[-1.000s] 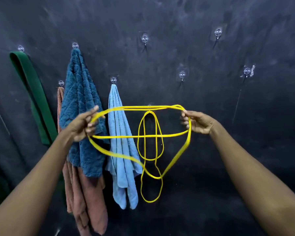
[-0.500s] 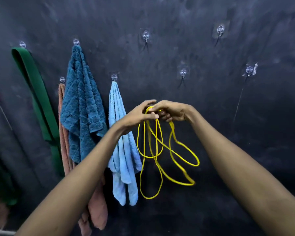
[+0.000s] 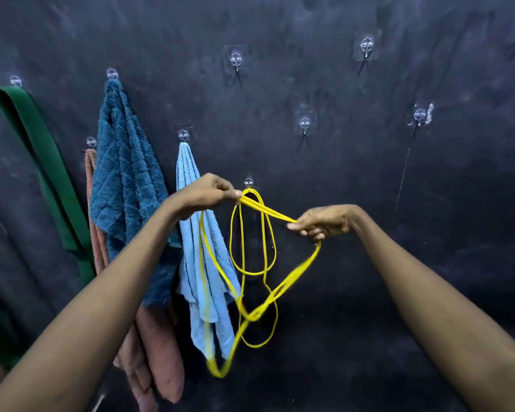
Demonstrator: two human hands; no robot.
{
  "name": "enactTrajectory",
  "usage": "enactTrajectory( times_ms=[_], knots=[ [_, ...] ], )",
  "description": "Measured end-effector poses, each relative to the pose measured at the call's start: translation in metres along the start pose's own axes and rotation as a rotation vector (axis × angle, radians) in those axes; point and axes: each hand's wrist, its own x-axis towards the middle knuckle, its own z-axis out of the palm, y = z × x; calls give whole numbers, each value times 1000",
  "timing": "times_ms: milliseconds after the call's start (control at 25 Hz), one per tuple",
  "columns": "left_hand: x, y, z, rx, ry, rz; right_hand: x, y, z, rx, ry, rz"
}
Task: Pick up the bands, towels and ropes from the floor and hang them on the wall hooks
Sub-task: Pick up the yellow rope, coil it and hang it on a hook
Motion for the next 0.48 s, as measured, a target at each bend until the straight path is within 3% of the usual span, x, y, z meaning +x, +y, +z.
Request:
enactTrajectory(
  times_ms=[160, 320, 400, 480],
  knots=[
    [-16, -34, -22, -69, 10, -50, 0, 35, -11, 219, 103, -56],
    [-20, -44, -7, -213, -268, -218, 3, -6, -2, 275, 217, -214],
    [-18, -30, 8, -134, -350, -187, 4, -36, 3, 225, 239, -273],
    [-12, -12, 27, -104, -322, -90, 4, -62, 13, 123, 227, -328]
  ],
)
